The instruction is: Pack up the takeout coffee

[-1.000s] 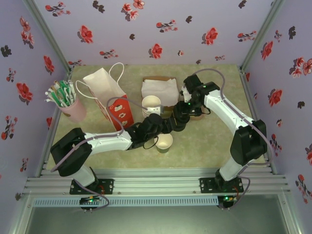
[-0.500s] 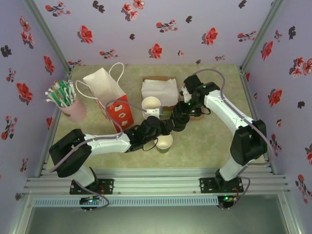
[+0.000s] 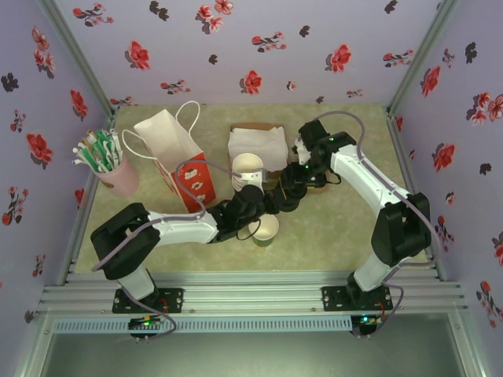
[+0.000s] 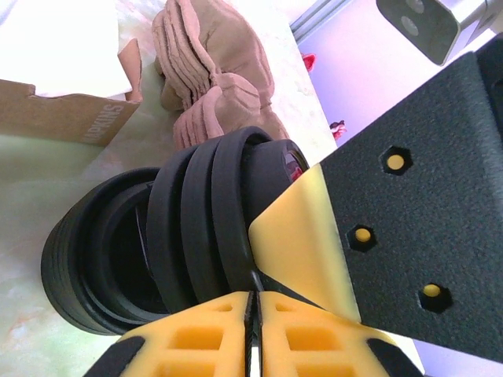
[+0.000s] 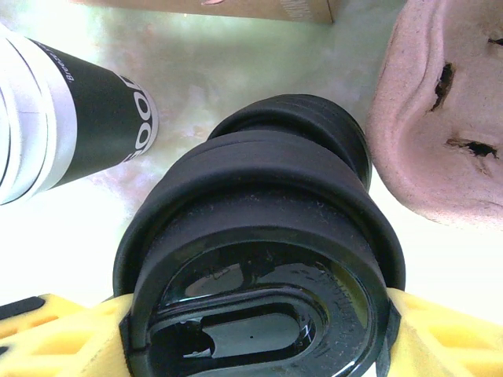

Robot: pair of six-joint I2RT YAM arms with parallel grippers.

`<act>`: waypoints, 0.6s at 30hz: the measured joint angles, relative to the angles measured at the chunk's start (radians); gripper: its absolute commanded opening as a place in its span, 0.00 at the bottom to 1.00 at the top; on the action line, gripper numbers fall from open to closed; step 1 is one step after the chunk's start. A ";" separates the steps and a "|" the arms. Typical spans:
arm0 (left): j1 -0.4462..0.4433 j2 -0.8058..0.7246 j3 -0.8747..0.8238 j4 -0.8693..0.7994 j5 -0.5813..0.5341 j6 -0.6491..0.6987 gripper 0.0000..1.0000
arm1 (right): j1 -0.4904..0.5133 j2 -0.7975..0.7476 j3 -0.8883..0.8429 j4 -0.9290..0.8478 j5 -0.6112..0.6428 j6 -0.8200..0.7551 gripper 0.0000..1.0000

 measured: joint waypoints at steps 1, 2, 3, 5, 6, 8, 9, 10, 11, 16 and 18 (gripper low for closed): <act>0.000 0.001 0.000 0.003 0.000 0.000 0.11 | -0.001 0.000 0.000 0.000 0.000 0.000 0.65; 0.000 0.001 0.000 0.003 0.000 0.000 0.11 | -0.001 0.000 0.000 0.000 0.000 0.000 0.65; 0.000 0.002 0.000 0.005 0.000 0.000 0.11 | -0.001 0.000 0.000 0.000 0.000 0.000 0.65; 0.000 0.002 -0.003 0.011 0.000 0.000 0.11 | -0.002 0.000 0.000 0.000 0.000 0.000 0.65; 0.000 0.002 -0.006 0.016 0.000 0.000 0.11 | -0.004 0.000 0.000 0.000 -0.001 0.000 0.65; 0.000 0.002 -0.011 0.027 0.000 0.000 0.11 | -0.006 0.000 0.000 0.000 -0.004 0.000 0.65; 0.000 0.002 -0.014 0.031 -0.001 0.000 0.11 | -0.006 0.000 0.000 0.000 -0.005 0.000 0.65; 0.000 0.001 -0.016 0.035 -0.001 0.000 0.11 | -0.006 0.000 0.000 0.000 -0.007 0.000 0.65; 0.000 0.000 -0.019 0.037 -0.001 0.000 0.11 | -0.006 0.000 0.000 0.000 -0.008 0.000 0.65; 0.000 -0.011 -0.028 0.031 -0.003 0.000 0.11 | -0.006 0.000 0.000 0.000 -0.022 0.000 0.65; 0.000 -0.015 -0.029 0.024 -0.003 -0.001 0.11 | -0.006 0.000 0.000 0.000 -0.023 0.000 0.65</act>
